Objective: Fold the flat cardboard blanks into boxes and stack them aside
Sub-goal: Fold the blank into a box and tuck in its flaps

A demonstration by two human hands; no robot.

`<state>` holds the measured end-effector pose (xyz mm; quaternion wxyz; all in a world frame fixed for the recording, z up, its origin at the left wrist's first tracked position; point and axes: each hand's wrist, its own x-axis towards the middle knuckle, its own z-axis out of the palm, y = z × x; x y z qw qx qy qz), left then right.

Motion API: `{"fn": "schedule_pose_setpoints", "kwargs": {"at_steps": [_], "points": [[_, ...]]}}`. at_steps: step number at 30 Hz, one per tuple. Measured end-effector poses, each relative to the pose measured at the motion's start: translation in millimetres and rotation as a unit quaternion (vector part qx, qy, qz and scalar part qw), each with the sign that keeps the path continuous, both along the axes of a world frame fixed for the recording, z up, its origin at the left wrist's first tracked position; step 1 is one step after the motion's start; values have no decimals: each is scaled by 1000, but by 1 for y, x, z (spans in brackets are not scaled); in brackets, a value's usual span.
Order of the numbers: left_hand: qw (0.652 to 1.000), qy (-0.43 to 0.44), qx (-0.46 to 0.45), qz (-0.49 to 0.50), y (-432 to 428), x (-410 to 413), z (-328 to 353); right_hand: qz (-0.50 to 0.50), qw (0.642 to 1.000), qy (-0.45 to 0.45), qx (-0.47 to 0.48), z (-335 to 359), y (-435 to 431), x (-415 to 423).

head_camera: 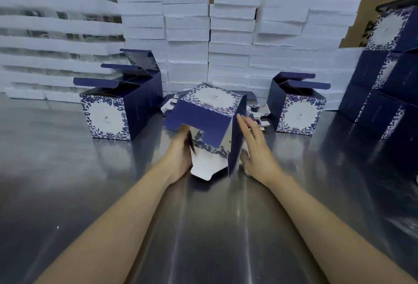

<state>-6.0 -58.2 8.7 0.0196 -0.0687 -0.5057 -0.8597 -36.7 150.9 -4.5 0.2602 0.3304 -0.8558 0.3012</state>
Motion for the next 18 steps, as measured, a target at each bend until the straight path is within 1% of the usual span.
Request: {"fn": "schedule_pose_setpoints", "kwargs": {"at_steps": [2,4,8,10,13,15,18], "points": [[999,25,-45,0,-2,-2,-5,2,999,-39,-34,4,-1,3],[996,18,-88,19,-1,-5,-8,25,994,-72,-77,5,-1,5],[987,7,-135,86,3,-4,-5,77,973,-128,-177,7,-3,9],[983,10,-152,99,3,-2,-3,86,967,-144,-190,9,-7,13],[977,-39,-176,118,5,0,-1,93,969,-143,-181,7,-10,12],[980,-31,-174,96,6,2,-1,79,964,-137,-212,7,-10,10],[990,2,-131,54,4,4,1,1,956,-112,-271,8,-8,10]]}}
